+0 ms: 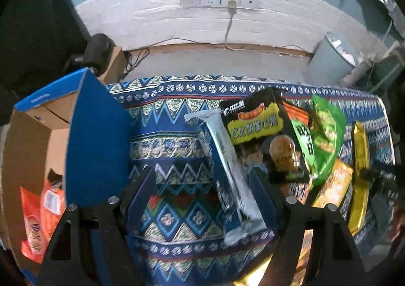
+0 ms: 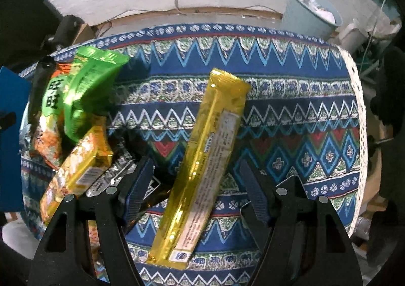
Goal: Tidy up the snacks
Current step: 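Grasp the silver bar with the left tool while the right tool grasps the yellow bar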
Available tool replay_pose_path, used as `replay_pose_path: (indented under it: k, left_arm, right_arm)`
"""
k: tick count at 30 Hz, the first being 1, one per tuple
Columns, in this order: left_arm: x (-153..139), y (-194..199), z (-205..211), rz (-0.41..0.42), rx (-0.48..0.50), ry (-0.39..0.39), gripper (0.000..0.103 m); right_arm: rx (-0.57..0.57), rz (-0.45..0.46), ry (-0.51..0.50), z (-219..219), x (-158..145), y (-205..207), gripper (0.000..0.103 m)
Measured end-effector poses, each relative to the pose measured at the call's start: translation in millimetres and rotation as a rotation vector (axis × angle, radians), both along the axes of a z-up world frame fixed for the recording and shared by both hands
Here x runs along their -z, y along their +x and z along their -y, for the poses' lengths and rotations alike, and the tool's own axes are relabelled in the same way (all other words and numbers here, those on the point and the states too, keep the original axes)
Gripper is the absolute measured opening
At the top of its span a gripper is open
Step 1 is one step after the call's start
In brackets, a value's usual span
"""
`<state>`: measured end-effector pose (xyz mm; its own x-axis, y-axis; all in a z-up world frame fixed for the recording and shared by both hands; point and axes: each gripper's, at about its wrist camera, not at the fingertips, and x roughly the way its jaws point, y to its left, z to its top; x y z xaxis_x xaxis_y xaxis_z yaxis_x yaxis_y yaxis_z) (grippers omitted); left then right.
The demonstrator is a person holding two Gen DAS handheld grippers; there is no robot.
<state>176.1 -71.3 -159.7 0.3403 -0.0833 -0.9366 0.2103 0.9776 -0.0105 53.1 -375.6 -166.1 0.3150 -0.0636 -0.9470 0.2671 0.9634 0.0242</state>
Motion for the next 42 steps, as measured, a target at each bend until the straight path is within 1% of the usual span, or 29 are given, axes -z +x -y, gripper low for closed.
replay_pose_path:
  k: [3,4,5,8,10,11,12,16,18,20,21,22,23,24,26,28,33,36,37,38,39,42]
  left_arm:
    - [7.8,8.1,4.4,-0.016,-0.007,0.013,0.077]
    - [10.9,10.7,5.8,-0.023,-0.008,0.019,0.077]
    - [14.1,13.4,6.9,-0.03,-0.011,0.02,0.077]
    - [21.9,21.0,8.9,-0.051,-0.018,0.015,0.077]
    - [28.5,25.6,10.0,-0.066,-0.018,0.011,0.078]
    - [31.1,27.2,10.8,-0.071,-0.016,0.011,0.081]
    - [33.9,28.4,10.9,-0.073,-0.016,0.013,0.082]
    - [43.8,32.3,9.2,-0.089,-0.031,0.004,0.082]
    - [46.3,32.0,6.0,-0.091,-0.045,-0.019,0.082]
    - [45.7,29.8,4.8,-0.074,-0.051,-0.03,0.081]
    - [45.3,28.4,5.6,-0.068,-0.041,-0.032,0.073]
    - [45.5,27.5,7.7,-0.064,-0.027,-0.029,0.068]
    - [46.3,25.9,9.4,-0.071,-0.001,-0.034,0.048]
    - [48.7,24.1,9.9,-0.085,0.018,-0.027,0.032]
    - [48.5,20.0,14.5,-0.064,0.044,0.017,0.03]
    - [48.7,15.5,17.0,-0.052,0.065,0.036,0.029]
    - [45.7,7.5,15.4,-0.029,0.086,0.066,0.029]
    - [42.6,4.9,12.2,-0.019,0.089,0.074,0.029]
    - [40.3,3.0,10.8,-0.011,0.09,0.077,0.029]
    - [38.4,1.2,9.5,-0.004,0.092,0.079,0.029]
    - [34.4,-2.1,8.2,0.008,0.096,0.08,0.029]
    - [26.3,-11.3,4.2,0.031,0.101,0.081,0.029]
  right_arm:
    - [0.026,-0.009,0.02,4.1,9.8,-1.4,0.072]
    - [0.027,-0.012,0.023,5.7,12.2,-1.1,0.069]
    - [0.022,-0.016,0.026,5.8,16.0,-1.2,0.059]
    - [-0.001,-0.038,0.029,3.9,25.9,0.4,0.04]
    - [-0.011,-0.046,0.029,1.1,29.6,1.7,0.036]
    - [-0.02,-0.044,0.013,-0.3,30.0,3.1,0.035]
    - [-0.029,-0.042,-0.004,-2.0,29.2,4.8,0.034]
    - [-0.062,-0.028,-0.064,-6.1,26.3,13.6,0.032]
    - [-0.076,-0.025,-0.087,-8.0,26.3,18.3,0.034]
    - [-0.069,-0.026,-0.089,-9.4,27.0,18.4,0.036]
    - [-0.058,-0.027,-0.088,-9.0,27.5,16.7,0.037]
    - [-0.052,-0.03,-0.082,-7.6,28.8,15.9,0.039]
    - [-0.048,-0.025,-0.08,-9.7,30.3,15.5,0.041]
    - [-0.051,-0.03,-0.082,-10.4,30.9,14.4,0.043]
    - [-0.068,-0.034,-0.108,-13.1,30.7,10.9,0.044]
    - [-0.077,-0.032,-0.125,-17.6,31.3,10.9,0.044]
    - [-0.044,-0.05,-0.065,-14.0,30.1,2.1,0.044]
    - [-0.051,-0.04,-0.071,-15.6,31.2,-2.1,0.044]
    - [-0.056,-0.034,-0.077,-13.4,31.2,-3.1,0.041]
    - [-0.057,-0.03,-0.091,-14.6,31.2,-3.6,0.032]
    - [-0.065,-0.028,-0.109,-16.3,30.8,-3.5,0.032]
    - [-0.063,-0.021,-0.105,-20.3,29.8,-7.0,0.031]
